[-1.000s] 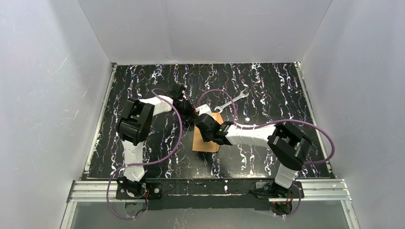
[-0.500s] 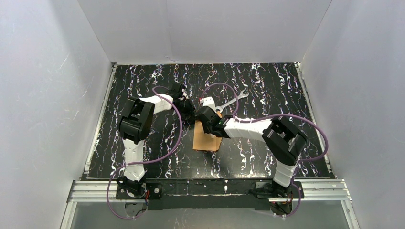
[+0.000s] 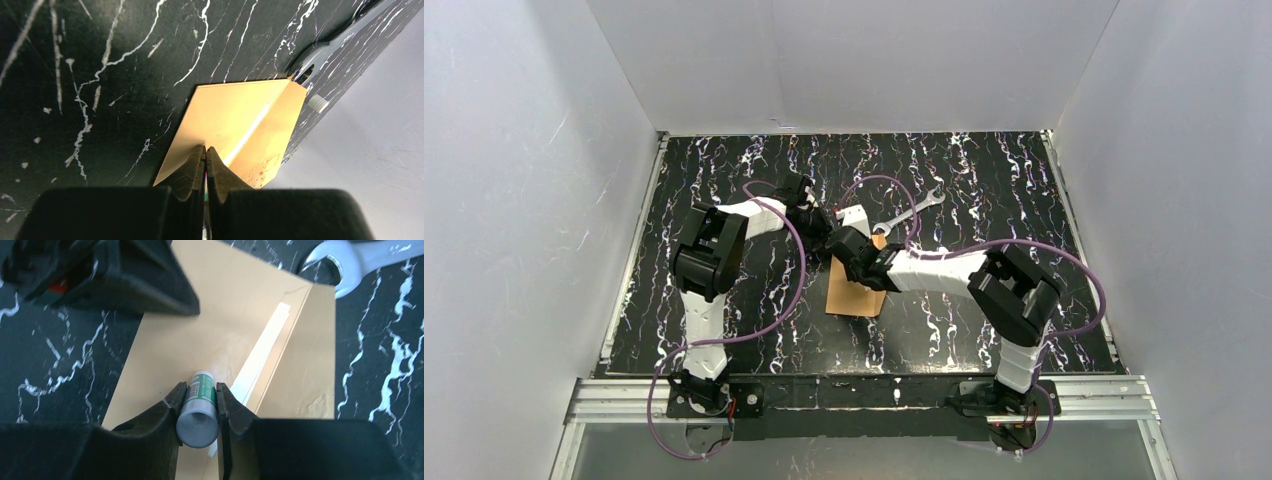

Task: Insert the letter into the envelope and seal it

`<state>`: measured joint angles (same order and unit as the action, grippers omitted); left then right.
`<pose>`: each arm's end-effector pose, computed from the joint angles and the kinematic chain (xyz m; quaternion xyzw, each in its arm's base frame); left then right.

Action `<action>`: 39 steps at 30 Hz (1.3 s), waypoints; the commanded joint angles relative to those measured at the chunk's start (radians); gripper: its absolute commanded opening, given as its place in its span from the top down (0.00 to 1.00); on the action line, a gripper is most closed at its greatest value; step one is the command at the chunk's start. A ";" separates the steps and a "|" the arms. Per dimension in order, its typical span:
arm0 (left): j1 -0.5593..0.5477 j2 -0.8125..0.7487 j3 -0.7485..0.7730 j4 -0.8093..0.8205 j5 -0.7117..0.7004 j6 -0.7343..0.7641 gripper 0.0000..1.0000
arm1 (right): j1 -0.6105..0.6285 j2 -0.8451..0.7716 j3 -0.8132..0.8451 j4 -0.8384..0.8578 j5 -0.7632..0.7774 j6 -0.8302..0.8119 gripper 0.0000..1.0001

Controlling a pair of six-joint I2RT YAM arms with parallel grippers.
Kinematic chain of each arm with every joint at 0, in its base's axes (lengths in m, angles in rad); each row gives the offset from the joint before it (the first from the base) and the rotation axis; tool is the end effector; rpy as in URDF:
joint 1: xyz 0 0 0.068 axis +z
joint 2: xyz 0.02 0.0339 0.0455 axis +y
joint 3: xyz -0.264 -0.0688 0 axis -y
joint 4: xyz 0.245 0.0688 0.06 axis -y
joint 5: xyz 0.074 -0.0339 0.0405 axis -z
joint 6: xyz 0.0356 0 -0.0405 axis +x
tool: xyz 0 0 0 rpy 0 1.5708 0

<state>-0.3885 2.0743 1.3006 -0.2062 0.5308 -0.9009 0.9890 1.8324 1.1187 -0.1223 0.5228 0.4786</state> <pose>0.3846 -0.1769 0.1295 -0.1601 0.9124 -0.3694 0.0738 0.2253 0.3103 0.1757 -0.1378 0.8958 0.0533 0.4192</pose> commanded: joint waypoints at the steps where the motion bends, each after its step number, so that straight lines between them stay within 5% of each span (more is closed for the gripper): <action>1: -0.001 0.045 -0.045 -0.089 -0.148 0.010 1.00 | 0.064 -0.025 -0.038 -0.212 -0.036 0.084 0.99; 10: -0.001 0.055 -0.038 -0.094 -0.157 0.007 1.00 | 0.085 -0.070 -0.022 -0.336 -0.048 0.186 0.99; 29: -0.001 0.051 -0.032 -0.107 -0.118 0.048 1.00 | -0.054 0.101 0.138 -0.302 0.029 0.084 0.99; 34: -0.001 0.032 -0.010 -0.107 -0.077 0.070 1.00 | -0.064 0.017 0.188 -0.287 -0.052 0.058 0.99; 39: -0.015 -0.040 0.056 -0.157 0.015 0.179 0.93 | -0.136 -0.164 0.210 -0.312 -0.287 0.097 0.99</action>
<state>-0.3912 2.0739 1.3197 -0.2413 0.5411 -0.8410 0.9131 1.8503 1.2758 -0.3889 0.4183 0.5575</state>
